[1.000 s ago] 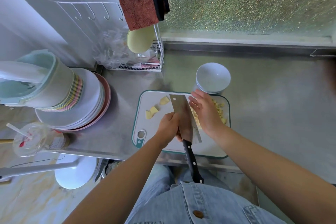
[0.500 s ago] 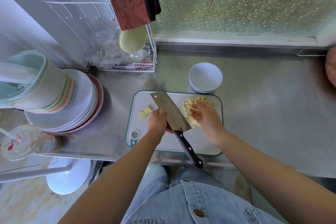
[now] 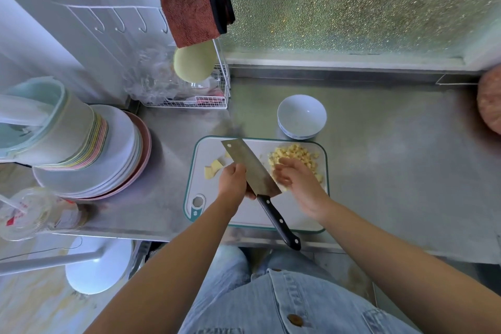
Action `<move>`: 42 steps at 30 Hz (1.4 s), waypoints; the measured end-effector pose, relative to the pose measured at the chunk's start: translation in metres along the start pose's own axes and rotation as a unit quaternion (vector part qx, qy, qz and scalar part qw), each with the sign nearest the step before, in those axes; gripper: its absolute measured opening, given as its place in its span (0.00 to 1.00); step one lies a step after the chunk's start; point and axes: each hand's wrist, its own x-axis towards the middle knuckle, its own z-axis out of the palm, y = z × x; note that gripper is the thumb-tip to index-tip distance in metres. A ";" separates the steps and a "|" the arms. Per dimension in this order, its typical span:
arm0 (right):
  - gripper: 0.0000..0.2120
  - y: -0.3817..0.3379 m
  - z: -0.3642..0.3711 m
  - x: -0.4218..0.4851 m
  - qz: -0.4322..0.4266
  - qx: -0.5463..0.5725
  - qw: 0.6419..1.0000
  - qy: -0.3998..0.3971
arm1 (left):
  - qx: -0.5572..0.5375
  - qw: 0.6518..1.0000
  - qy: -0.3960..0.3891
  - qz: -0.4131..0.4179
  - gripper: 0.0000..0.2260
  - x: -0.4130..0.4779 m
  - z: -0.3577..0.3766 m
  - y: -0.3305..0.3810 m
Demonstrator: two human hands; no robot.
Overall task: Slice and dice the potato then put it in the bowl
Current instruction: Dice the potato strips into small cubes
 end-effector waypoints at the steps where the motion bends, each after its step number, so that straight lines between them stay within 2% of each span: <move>1: 0.14 0.002 -0.003 0.000 -0.019 -0.061 0.998 0.018 | 0.003 1.000 0.003 -0.002 0.10 0.001 -0.001 -0.001; 5: 0.16 -0.001 -0.002 -0.013 -0.122 -0.255 0.959 0.021 | 0.022 0.999 0.034 -0.006 0.11 0.005 -0.004 -0.004; 8: 0.27 0.002 0.007 -0.028 -0.120 -0.464 0.874 -0.075 | 0.048 0.997 0.063 0.000 0.12 0.005 -0.005 -0.003; 10: 0.26 0.009 0.012 -0.032 -0.107 -0.540 0.825 -0.130 | 0.049 0.997 0.065 0.001 0.12 0.004 -0.004 -0.002; 11: 0.24 0.014 0.013 -0.030 -0.112 -0.554 0.815 -0.126 | 0.036 0.998 0.058 0.003 0.13 0.003 -0.003 -0.002; 12: 0.21 0.017 0.014 -0.028 -0.118 -0.549 0.820 -0.107 | 0.014 0.999 0.049 0.007 0.14 0.002 -0.002 -0.002; 13: 0.17 0.020 0.013 -0.025 -0.117 -0.522 0.841 -0.076 | -0.008 0.999 0.041 0.013 0.15 0.002 -0.002 -0.002; 15: 0.08 0.024 0.007 -0.021 -0.087 -0.398 0.913 -0.016 | 0.005 0.999 0.043 0.029 0.17 0.001 -0.005 -0.005; 17: 0.04 0.028 -0.004 -0.019 -0.055 -0.266 0.962 0.018 | 0.117 0.989 0.063 0.060 0.16 0.002 -0.013 -0.014; 19: 0.05 0.034 -0.015 -0.023 -0.049 -0.212 0.976 0.013 | 0.291 0.948 0.084 0.099 0.15 0.004 -0.023 -0.028; 22: 0.10 0.051 -0.017 -0.028 -0.038 -0.211 0.977 -0.016 | 0.445 0.882 0.071 0.140 0.13 0.004 -0.032 -0.048; 24: 0.11 0.065 -0.014 -0.026 -0.032 -0.230 0.973 -0.001 | 0.487 0.855 0.067 0.165 0.13 0.003 -0.032 -0.057; 26: 0.10 0.077 -0.014 -0.023 -0.047 -0.265 0.962 0.038 | 0.498 0.844 0.073 0.185 0.13 0.003 -0.033 -0.062; 31: 0.09 0.079 -0.033 -0.022 -0.087 -0.298 0.938 0.153 | 0.484 0.852 0.064 0.188 0.12 0.008 -0.038 -0.063; 33: 0.10 0.077 -0.034 -0.023 -0.095 -0.298 0.940 0.137 | 0.478 0.855 0.063 0.193 0.12 0.009 -0.039 -0.062; 37: 0.11 0.075 -0.019 -0.022 -0.086 -0.299 0.950 0.036 | 0.456 0.868 0.046 0.191 0.11 0.015 -0.045 -0.061; 42: 0.12 0.070 -0.022 -0.014 -0.095 -0.315 0.939 0.097 | 0.416 0.889 0.037 0.186 0.10 0.026 -0.058 -0.052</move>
